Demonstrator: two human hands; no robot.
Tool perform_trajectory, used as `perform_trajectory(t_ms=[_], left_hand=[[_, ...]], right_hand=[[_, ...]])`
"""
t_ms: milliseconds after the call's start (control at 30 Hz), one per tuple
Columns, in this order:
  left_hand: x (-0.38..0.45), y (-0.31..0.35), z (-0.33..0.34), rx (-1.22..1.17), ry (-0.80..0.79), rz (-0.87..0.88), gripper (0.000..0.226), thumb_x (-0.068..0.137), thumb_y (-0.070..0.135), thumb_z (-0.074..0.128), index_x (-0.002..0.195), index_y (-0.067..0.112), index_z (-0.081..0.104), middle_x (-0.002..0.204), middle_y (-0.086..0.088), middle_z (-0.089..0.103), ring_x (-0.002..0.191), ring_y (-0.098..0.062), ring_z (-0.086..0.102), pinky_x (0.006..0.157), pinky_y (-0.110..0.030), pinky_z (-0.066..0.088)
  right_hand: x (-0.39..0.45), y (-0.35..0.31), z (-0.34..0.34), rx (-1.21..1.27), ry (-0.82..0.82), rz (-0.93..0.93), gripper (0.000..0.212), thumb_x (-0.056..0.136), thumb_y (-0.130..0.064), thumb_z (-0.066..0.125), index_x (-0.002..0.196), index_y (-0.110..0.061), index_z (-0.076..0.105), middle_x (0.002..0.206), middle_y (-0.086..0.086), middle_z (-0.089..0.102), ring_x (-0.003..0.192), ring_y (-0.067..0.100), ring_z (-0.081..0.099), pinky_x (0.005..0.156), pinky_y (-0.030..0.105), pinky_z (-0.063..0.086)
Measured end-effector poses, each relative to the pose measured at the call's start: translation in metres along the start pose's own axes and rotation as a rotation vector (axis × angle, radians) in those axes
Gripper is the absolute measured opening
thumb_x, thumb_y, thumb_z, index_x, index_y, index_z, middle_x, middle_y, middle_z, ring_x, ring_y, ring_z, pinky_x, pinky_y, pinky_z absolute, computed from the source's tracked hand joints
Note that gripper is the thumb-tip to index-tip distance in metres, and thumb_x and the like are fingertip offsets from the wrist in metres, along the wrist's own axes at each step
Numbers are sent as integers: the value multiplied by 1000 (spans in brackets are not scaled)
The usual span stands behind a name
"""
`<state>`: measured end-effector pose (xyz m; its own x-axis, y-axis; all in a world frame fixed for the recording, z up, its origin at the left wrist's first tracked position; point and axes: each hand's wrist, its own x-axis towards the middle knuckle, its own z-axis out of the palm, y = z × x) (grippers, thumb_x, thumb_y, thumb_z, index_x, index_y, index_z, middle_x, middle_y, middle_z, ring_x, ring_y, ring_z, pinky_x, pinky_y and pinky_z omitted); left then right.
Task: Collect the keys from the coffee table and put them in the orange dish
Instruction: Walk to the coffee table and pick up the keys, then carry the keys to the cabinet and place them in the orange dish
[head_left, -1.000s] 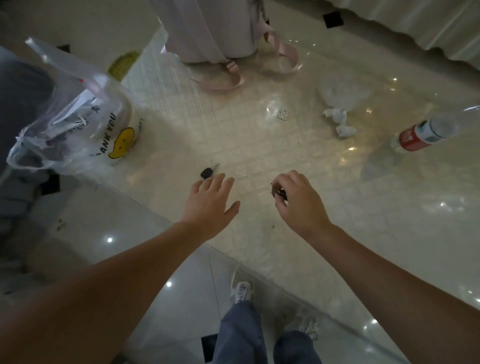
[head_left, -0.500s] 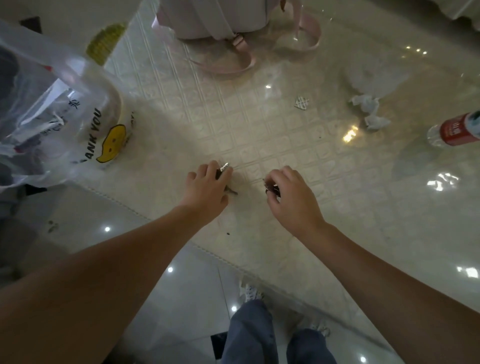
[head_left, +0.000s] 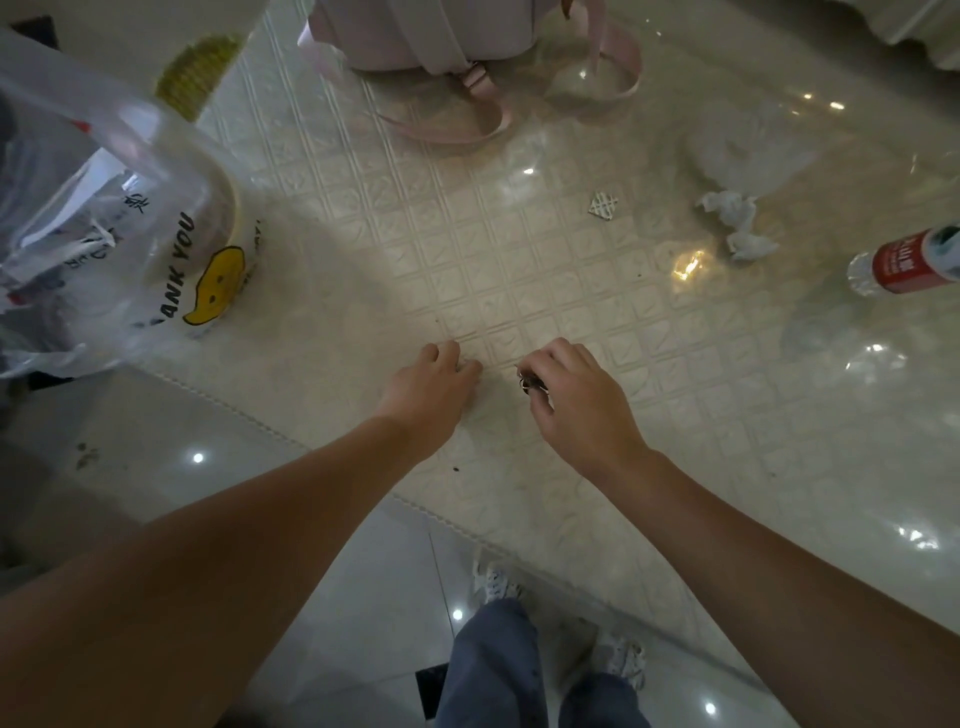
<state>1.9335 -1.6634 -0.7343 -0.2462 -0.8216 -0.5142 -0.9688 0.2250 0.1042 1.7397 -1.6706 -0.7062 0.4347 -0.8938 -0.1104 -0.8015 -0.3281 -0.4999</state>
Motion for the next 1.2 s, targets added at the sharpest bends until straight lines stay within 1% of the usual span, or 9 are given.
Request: perform_trajectory(t_ms=[100, 200, 333, 467, 600, 867, 1000, 1133, 1200], left_hand=[[-3, 2, -2, 27, -19, 0, 53, 82, 9, 64, 128, 17, 37, 127, -10, 41, 111, -29, 45, 61, -32, 41], [-10, 2, -2, 24, -31, -1, 50, 85, 8, 61, 128, 17, 38, 124, -9, 43, 110, -28, 45, 62, -34, 44], [-26, 3, -1, 39, -50, -12, 48, 87, 10, 59, 130, 21, 39, 123, -7, 43, 108, -26, 45, 61, -34, 43], [-41, 6, -2, 18, -32, 7, 35, 90, 8, 53, 124, 17, 48, 118, -7, 48, 102, -24, 50, 62, -32, 40], [-51, 14, -8, 11, -12, 35, 25, 92, 10, 52, 116, 16, 57, 113, -4, 55, 100, -22, 54, 68, -32, 47], [-68, 54, -23, 7, 106, 116, 24, 97, 31, 48, 111, 16, 60, 111, -3, 55, 101, -22, 54, 65, -34, 46], [-76, 76, -36, 44, 217, 243, 23, 98, 28, 49, 108, 14, 64, 108, -6, 59, 96, -25, 57, 68, -37, 47], [-86, 101, -59, 170, 372, 401, 17, 90, 28, 61, 86, 14, 71, 86, -4, 65, 76, -25, 61, 68, -36, 49], [-93, 116, -74, 204, 432, 439, 21, 89, 31, 60, 80, 16, 71, 80, -1, 65, 72, -23, 60, 68, -35, 49]], right_hand=[[-4, -1, -3, 13, 35, -9, 18, 84, -7, 61, 100, -15, 61, 98, -1, 56, 89, 17, 51, 68, 28, 47], [-10, -2, -9, 22, 50, -16, 18, 84, -6, 63, 98, -16, 62, 97, -3, 56, 88, 15, 51, 68, 22, 44], [-20, -3, -17, 15, 46, -23, 19, 83, -5, 63, 98, -17, 61, 98, -4, 56, 89, 15, 52, 67, 24, 45], [-34, -6, -25, 16, 41, -50, 18, 85, -6, 62, 99, -17, 62, 97, -4, 57, 87, 15, 52, 67, 21, 42], [-48, -8, -33, 10, 39, -49, 17, 85, -7, 63, 99, -16, 62, 97, -3, 57, 88, 16, 52, 67, 21, 42], [-79, -1, -54, 17, 70, -46, 17, 85, -7, 63, 99, -16, 62, 97, -3, 58, 88, 14, 52, 68, 23, 46], [-94, 6, -66, 8, 84, -43, 18, 84, -7, 65, 98, -16, 62, 97, -3, 58, 88, 15, 52, 68, 20, 41], [-109, 12, -89, 7, 108, -39, 18, 84, -7, 65, 99, -16, 62, 97, -2, 58, 89, 15, 52, 69, 19, 40], [-119, 13, -106, -4, 119, -46, 17, 85, -8, 64, 99, -17, 62, 97, -2, 58, 88, 15, 52, 70, 18, 39]])
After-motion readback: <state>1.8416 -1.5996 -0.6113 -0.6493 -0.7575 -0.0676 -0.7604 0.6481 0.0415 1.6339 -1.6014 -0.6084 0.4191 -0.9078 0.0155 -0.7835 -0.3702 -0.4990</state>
